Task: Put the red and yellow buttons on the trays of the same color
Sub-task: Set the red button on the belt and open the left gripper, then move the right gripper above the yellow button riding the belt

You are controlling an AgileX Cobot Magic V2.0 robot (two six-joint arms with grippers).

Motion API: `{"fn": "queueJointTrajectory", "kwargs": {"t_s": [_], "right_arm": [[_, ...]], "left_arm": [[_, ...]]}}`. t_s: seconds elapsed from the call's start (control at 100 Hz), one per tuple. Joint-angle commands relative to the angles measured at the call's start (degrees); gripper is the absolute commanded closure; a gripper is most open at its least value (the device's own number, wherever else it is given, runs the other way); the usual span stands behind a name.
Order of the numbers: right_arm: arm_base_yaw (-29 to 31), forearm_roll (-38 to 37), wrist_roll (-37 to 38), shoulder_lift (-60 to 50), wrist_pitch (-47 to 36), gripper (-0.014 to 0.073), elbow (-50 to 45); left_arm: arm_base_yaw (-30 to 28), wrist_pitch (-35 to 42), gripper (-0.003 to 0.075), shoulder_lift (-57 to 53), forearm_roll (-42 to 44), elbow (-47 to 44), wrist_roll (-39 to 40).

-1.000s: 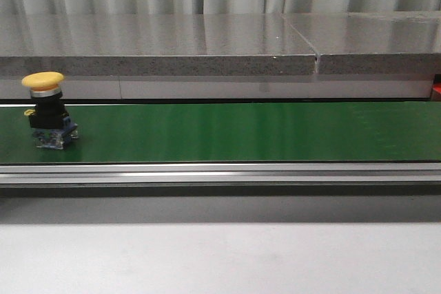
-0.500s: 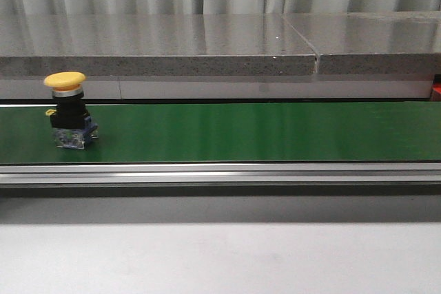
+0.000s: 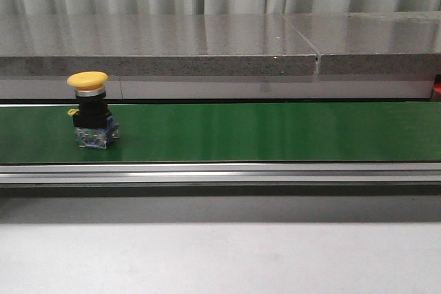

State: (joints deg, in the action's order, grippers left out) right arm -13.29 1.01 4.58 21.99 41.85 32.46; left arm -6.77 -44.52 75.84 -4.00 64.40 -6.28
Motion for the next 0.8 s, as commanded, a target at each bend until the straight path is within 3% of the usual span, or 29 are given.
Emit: {"fn": "queueJointTrajectory", "kwargs": {"t_s": [0.0,0.17,0.51,0.79], "right_arm": [[-0.04,0.07,-0.54,0.48,-3.72,0.0659,1.46],[-0.04,0.07,-0.54,0.48,-3.78,0.0659,1.46],[-0.04,0.07,-0.54,0.48,-3.73,0.0659,1.46],[-0.04,0.12,-0.54,0.48,-3.73,0.0659,1.46]], "left_arm": [[2.27,2.97,0.0469,-4.45,-1.29,1.54,-0.70],[7.61,4.40,0.0743,-9.79,-1.29,-0.34,-0.70],[17.62,7.14,0.0741,-19.88,-2.09,-7.87,-0.70],[19.84,6.60,0.0741,-32.72,-3.53,-16.75,-0.70]]}}
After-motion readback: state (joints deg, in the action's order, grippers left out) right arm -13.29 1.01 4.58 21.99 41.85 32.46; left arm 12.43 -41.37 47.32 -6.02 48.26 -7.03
